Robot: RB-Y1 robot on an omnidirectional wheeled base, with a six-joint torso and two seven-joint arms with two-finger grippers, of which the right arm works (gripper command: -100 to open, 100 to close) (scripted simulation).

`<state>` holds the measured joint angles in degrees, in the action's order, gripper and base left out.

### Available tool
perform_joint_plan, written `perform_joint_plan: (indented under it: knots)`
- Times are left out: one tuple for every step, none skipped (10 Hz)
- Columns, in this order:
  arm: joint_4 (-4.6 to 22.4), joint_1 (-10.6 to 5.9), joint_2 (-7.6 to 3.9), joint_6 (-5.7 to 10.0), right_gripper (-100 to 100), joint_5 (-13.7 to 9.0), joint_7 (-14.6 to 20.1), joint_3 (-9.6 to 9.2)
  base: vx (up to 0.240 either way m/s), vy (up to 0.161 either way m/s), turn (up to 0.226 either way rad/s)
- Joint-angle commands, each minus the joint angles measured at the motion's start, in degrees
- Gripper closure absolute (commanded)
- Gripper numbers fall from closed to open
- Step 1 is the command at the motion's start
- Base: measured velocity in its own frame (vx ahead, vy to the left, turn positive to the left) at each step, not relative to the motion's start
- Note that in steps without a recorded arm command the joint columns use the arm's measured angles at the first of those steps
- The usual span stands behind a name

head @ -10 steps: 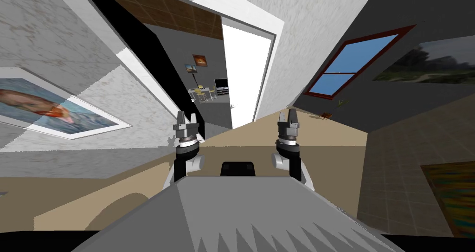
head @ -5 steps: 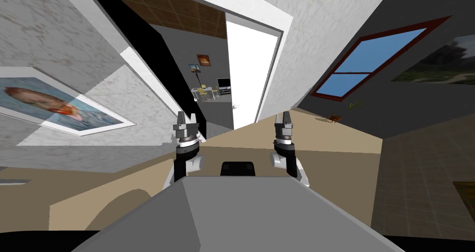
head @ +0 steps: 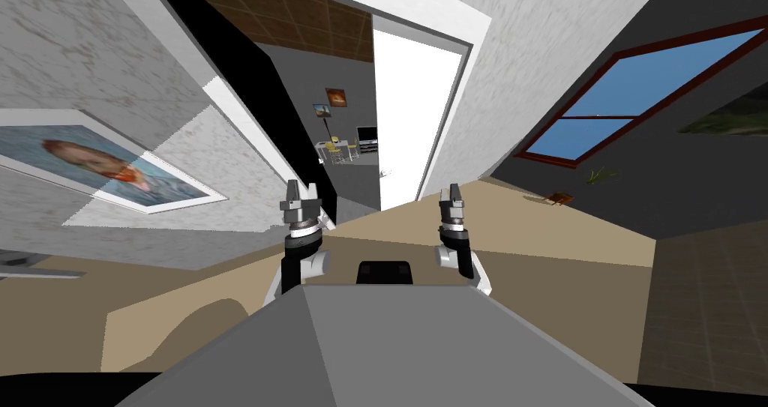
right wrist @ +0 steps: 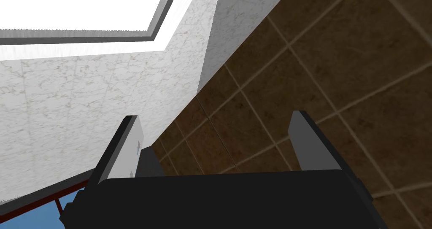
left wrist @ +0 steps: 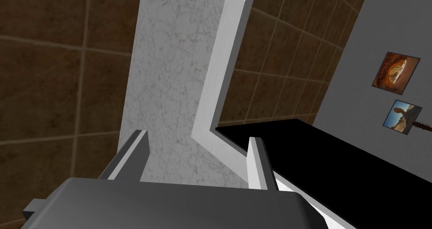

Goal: Push the door open

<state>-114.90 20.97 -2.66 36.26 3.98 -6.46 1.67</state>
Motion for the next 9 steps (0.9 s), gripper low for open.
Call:
perform_joint_plan:
  knots:
    - [2.33,-0.54,-0.34,0.51,-100,-0.38,0.25,-0.03,0.097,0.005,0.118]
    - [3.91,-1.1,-0.59,0.7,-100,-0.64,0.43,0.05,0.099,0.0,0.119]
    - [5.52,-1.68,-0.84,0.9,-100,-0.91,0.61,0.13,0.093,-0.007,0.105]
    - [7.27,-2.31,-1.08,1.12,-100,-1.2,0.81,0.22,0.093,-0.018,0.126]
    - [8.8,-2.94,-1.31,1.34,-100,-1.49,1.0,0.31,0.1,-0.022,0.138]
    - [9.02,-2.94,-1.31,1.34,-100,-1.49,1.0,0.31,0.063,-0.014,0.029]
    - [10.76,-3.57,-1.55,1.55,-100,-1.78,1.2,0.4,0.05,-0.008,0.065]
    - [12.51,-4.2,-1.78,1.77,-100,-2.07,1.4,0.48,0.071,-0.019,0.138]
    - [14.32,-4.85,-2.0,2.0,-100,-2.37,1.6,0.58,0.09,-0.023,0.134]
